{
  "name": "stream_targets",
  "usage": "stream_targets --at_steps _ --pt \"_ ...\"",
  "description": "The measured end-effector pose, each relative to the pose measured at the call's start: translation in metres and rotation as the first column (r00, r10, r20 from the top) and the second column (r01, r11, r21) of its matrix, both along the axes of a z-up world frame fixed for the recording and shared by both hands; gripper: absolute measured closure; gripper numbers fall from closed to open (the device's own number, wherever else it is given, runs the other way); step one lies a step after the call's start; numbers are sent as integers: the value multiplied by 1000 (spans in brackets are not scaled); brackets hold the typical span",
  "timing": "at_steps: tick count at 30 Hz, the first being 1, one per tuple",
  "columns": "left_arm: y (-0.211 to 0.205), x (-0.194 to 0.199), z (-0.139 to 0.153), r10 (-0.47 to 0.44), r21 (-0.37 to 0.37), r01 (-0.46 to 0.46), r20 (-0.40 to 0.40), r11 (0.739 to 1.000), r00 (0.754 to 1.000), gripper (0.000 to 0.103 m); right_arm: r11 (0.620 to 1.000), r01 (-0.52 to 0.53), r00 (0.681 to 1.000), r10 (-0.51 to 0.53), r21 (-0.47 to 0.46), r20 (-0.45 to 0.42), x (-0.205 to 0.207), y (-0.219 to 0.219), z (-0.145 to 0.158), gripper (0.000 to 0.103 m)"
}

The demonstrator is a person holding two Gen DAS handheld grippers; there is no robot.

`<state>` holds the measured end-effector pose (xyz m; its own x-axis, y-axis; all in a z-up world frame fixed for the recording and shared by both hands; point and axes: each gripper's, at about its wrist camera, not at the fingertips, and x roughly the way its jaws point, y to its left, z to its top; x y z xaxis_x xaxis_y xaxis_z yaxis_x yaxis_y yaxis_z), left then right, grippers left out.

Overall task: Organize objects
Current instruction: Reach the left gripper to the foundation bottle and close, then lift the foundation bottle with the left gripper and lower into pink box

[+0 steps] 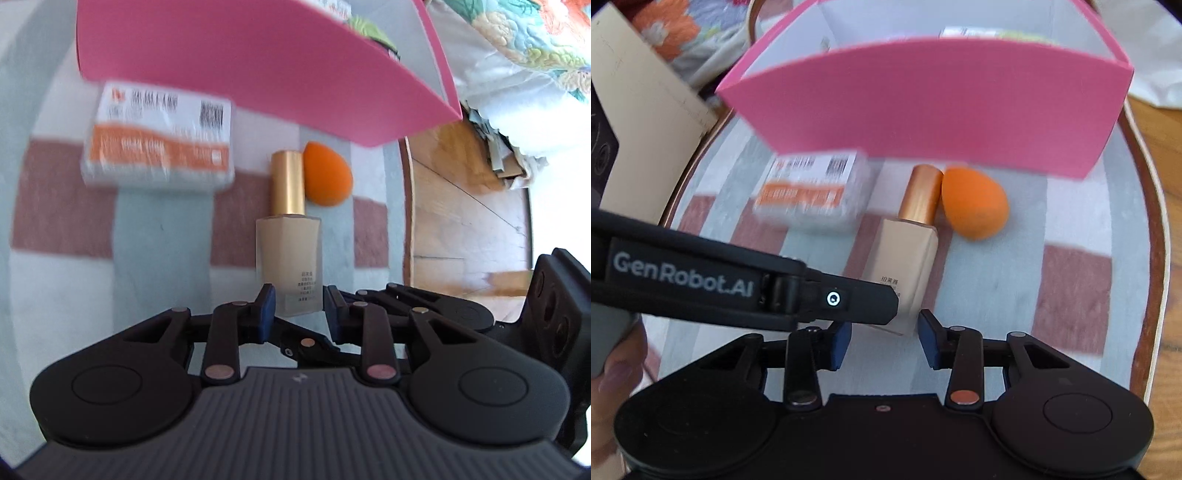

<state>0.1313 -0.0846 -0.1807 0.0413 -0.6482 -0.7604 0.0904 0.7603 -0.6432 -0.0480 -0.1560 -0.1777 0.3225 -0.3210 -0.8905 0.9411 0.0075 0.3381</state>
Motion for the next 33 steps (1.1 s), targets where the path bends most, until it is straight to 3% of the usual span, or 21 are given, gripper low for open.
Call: stream_targets --at_steps 5,11,18,22,33 --pt "8 4 -5 61 22 -63 87 998 994 72 1000 17 1000 -17 -12 -16 4 0 -1 52" --pt "12 5 -24 137 -83 -136 -3 987 991 70 999 51 999 -50 -12 12 -7 -1 -3 52" --pt "-3 -1 -23 139 -53 -136 55 989 989 60 996 84 996 -84 -5 44 -15 0 -5 57" --pt "-17 -8 -13 94 24 -98 127 995 987 61 995 99 993 -99 6 66 -20 -1 -5 59" --pt "3 -36 40 5 76 -15 131 997 991 61 997 79 989 -80 14 121 -5 23 30 59"
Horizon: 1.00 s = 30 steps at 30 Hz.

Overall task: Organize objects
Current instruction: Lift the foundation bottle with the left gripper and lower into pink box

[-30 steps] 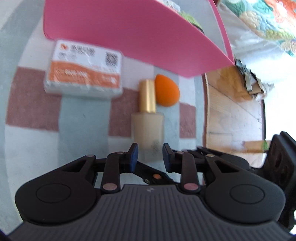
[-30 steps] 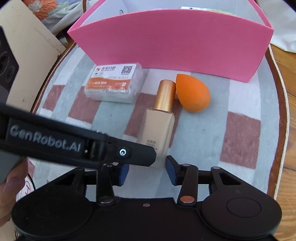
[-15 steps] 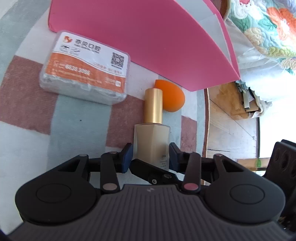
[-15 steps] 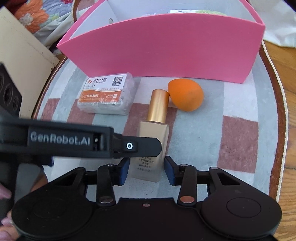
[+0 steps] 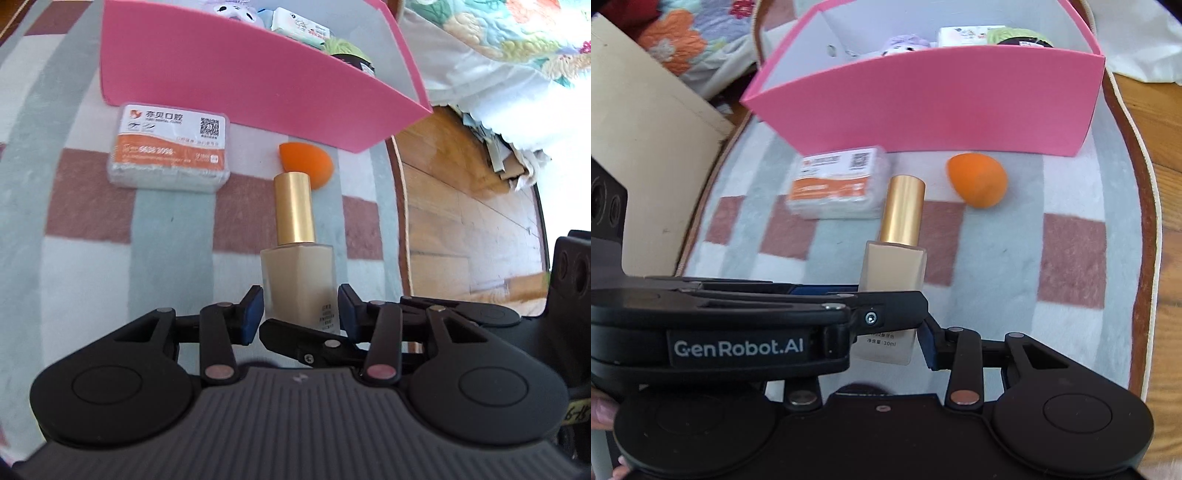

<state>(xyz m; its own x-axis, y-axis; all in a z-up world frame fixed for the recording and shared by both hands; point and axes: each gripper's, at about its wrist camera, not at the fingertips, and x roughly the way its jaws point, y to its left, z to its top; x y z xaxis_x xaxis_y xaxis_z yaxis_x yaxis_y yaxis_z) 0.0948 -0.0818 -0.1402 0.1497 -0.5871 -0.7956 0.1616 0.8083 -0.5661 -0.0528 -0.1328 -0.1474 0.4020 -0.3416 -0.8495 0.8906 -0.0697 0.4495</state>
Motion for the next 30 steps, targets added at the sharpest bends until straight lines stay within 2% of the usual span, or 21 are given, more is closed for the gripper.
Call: stream_targets --at_steps 4,6,10,14,17,25,30 --pt "11 -12 29 -25 6 25 6 1000 1000 62 1000 -4 999 4 1 49 4 13 19 59" --pt "20 -11 44 -15 -27 15 3 1000 1000 63 1000 2 998 0 -18 69 5 19 33 59" --pt "30 -6 80 3 -76 1 61 997 998 65 996 35 994 -26 -86 110 -5 25 67 59" --pt "32 1 113 -1 -66 8 115 998 993 65 987 33 994 -16 -155 109 -7 20 100 59" --pt "33 12 131 7 -51 -1 124 999 992 65 982 18 994 1 -186 106 -7 10 119 59" --pt "27 65 157 13 -48 -7 119 999 993 65 977 0 997 16 -214 72 -16 -33 149 59" --pt "7 115 151 33 -44 -28 95 999 995 64 982 38 997 -25 -185 75 -34 -76 146 60"
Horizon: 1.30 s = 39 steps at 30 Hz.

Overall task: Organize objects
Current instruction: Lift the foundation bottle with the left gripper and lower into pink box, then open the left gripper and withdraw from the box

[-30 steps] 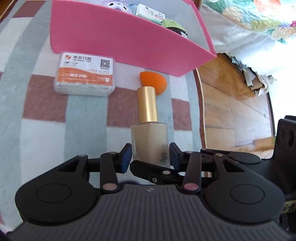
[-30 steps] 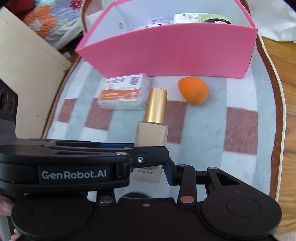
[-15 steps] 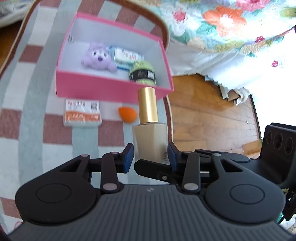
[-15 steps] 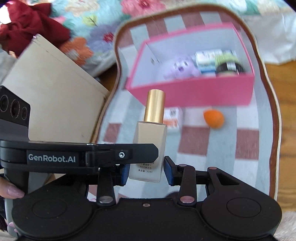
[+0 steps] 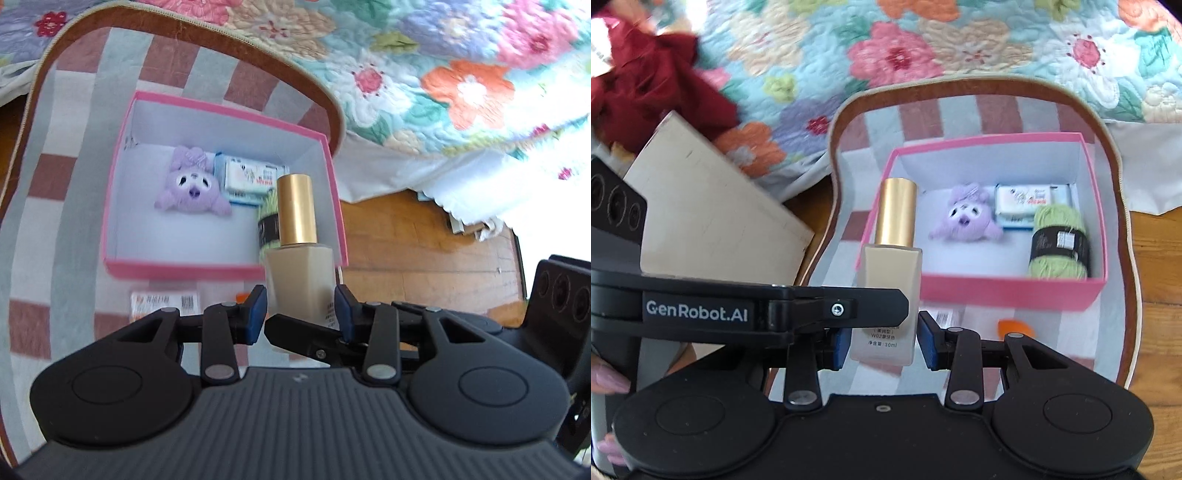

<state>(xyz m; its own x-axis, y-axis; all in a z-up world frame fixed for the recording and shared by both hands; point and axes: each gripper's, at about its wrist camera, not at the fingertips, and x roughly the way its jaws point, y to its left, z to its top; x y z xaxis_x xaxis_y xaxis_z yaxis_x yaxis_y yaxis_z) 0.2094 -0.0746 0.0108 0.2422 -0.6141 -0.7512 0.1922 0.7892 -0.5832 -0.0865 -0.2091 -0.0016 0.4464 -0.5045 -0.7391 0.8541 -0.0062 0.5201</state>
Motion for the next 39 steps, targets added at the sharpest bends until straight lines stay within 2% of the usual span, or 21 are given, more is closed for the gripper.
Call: stream_targets --at_steps 4,6,9,16,20,26,31,36,39 --pt "-21 41 -21 13 -20 -14 -36 1000 999 64 998 48 998 -47 34 -34 -17 -33 -14 60" --pt "-27 58 -35 52 -39 -55 -79 998 996 64 996 68 997 -66 49 -51 -25 -49 -24 60" --pt "-36 75 -57 52 -41 -55 -86 998 995 64 996 83 995 -81 43 -64 -36 -68 -42 60" --pt "-45 94 -118 53 -44 -64 -220 997 974 64 987 109 992 -101 116 -79 -41 -86 -95 60" --pt "-43 97 -138 81 -43 -98 -294 994 952 64 975 99 993 -86 197 -75 -40 -95 -112 60" --pt "-42 110 -159 115 -51 -140 -342 989 932 64 958 108 992 -87 266 -91 -39 -112 -126 60" --pt "-51 121 -176 125 -43 -149 -352 988 928 64 951 145 979 -98 272 -178 -34 -124 -135 60" --pt "-61 123 -179 105 -9 -113 -293 994 950 64 960 159 962 -98 232 -254 -30 -127 -143 61" --pt "-66 120 -181 92 43 -84 -259 996 961 67 969 132 958 -71 207 -278 -27 -126 -144 60"
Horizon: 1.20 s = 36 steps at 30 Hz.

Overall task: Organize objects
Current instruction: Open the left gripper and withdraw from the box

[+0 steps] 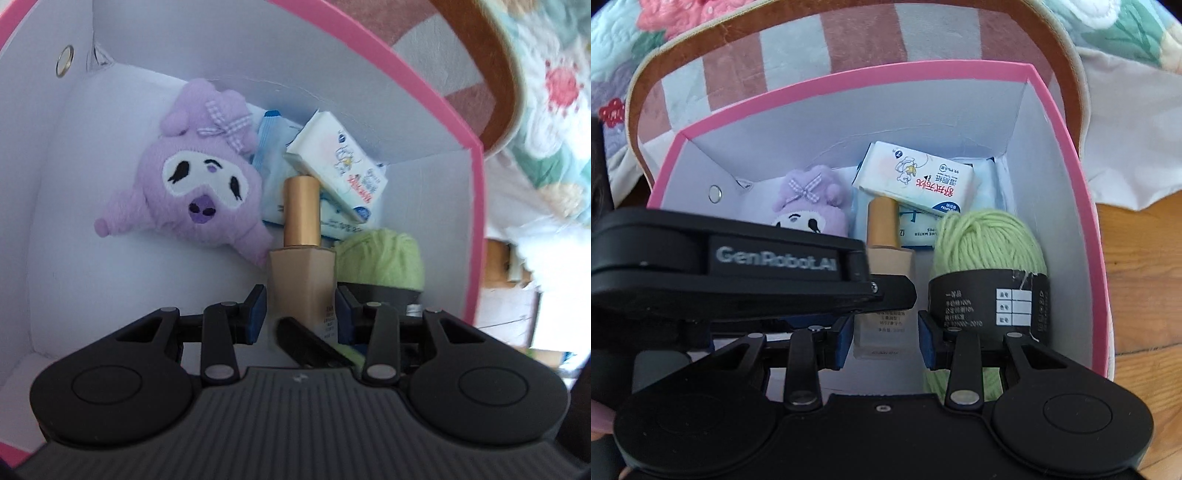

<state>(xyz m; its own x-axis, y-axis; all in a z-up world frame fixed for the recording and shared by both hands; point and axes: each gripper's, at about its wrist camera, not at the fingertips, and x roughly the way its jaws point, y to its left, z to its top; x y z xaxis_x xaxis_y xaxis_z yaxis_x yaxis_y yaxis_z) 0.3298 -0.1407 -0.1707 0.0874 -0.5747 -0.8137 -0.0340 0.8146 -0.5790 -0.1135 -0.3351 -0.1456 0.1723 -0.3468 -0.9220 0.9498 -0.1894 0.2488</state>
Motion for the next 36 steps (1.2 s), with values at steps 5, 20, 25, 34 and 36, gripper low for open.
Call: stream_targets --at_steps 5,20,25,34,36 --pt "-2 -6 3 7 -68 -6 23 998 1000 69 993 -88 992 81 -72 -95 8 13 19 60" --pt "32 -76 140 -205 164 168 243 972 948 65 954 -216 976 220 -209 -8 1 82 112 58" --pt "54 -123 191 -262 266 180 317 947 911 62 912 -302 953 296 -277 -67 9 120 158 53" --pt "80 -195 237 -297 259 202 413 944 861 62 849 -371 928 352 -376 -120 25 185 216 52" --pt "89 -203 234 -288 254 196 402 947 869 62 838 -386 921 375 -385 -107 30 194 221 47"
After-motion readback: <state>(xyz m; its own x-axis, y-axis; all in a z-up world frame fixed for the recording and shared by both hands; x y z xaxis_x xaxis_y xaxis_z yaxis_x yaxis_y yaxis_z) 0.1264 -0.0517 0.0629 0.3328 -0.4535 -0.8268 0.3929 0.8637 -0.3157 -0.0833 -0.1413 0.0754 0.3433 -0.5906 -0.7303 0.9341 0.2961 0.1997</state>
